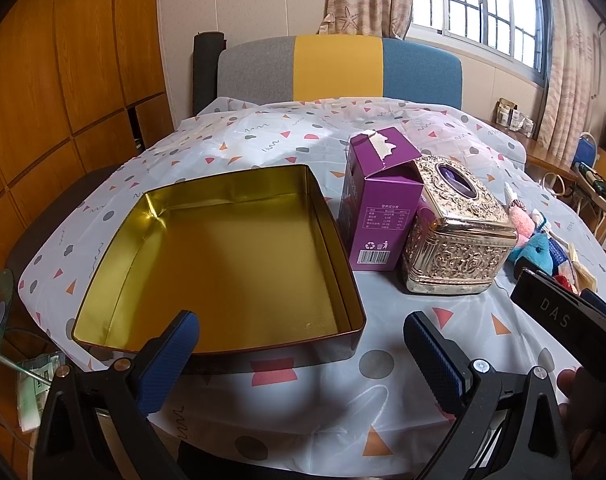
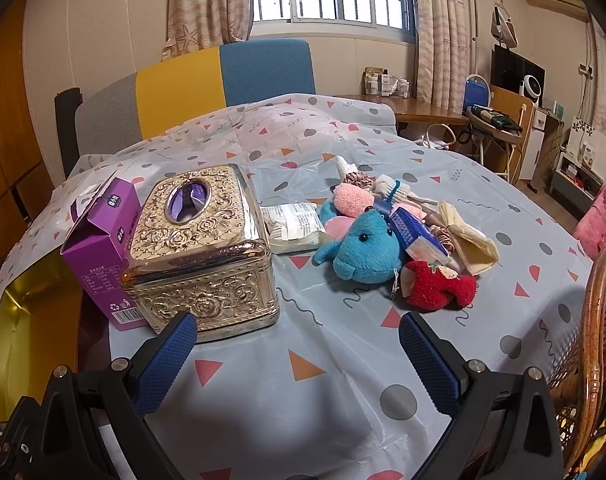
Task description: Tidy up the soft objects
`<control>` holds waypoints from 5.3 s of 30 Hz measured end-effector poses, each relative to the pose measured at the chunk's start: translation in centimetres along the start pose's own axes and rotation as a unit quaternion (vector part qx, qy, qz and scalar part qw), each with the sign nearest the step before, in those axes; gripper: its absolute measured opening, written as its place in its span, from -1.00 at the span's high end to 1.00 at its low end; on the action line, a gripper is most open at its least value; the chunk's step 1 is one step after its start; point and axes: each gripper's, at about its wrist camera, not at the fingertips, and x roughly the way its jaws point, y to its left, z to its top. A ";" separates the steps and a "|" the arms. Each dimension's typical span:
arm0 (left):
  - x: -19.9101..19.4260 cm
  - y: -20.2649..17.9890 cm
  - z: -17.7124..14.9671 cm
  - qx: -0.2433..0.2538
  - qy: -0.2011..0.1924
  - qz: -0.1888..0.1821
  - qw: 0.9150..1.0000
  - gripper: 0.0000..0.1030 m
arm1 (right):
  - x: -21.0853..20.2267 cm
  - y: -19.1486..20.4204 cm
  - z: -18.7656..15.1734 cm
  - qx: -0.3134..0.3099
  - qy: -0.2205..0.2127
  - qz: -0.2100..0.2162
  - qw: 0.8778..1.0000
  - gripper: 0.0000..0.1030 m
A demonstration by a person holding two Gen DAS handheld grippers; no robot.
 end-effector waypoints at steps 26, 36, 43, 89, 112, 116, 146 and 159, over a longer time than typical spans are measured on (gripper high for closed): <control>0.0 -0.3 -0.1 0.002 0.002 0.001 1.000 -0.99 | -0.1 -0.3 0.1 0.002 0.000 -0.003 1.000 -1.00; -0.1 -0.2 0.3 0.006 -0.003 0.001 1.000 -0.99 | -0.4 -0.4 0.5 0.000 -0.007 -0.004 1.000 -1.00; 0.1 -0.7 1.1 0.019 -0.007 -0.008 1.000 -0.99 | -0.2 -1.2 1.1 0.001 -0.003 0.002 1.000 -1.00; 11.6 -38.6 5.2 0.384 0.168 -0.242 0.875 -0.18 | 1.7 -27.4 7.3 0.197 0.053 0.016 0.979 -1.00; 9.8 -24.5 18.1 0.182 0.095 -0.269 0.941 -0.11 | 12.1 -23.1 11.2 0.129 0.209 0.034 0.969 -0.76; 10.3 -20.5 20.9 0.137 0.085 -0.247 0.955 -0.11 | 15.6 -22.9 10.8 0.142 0.252 0.017 0.957 -0.59; 17.5 8.6 12.9 -0.097 0.117 -0.067 0.986 -0.14 | 17.1 -20.1 8.6 0.105 0.265 -0.012 0.959 -0.24; 14.8 6.7 12.0 -0.084 0.078 -0.065 0.991 -0.75 | 15.7 -20.9 9.7 0.119 0.237 0.017 0.964 0.07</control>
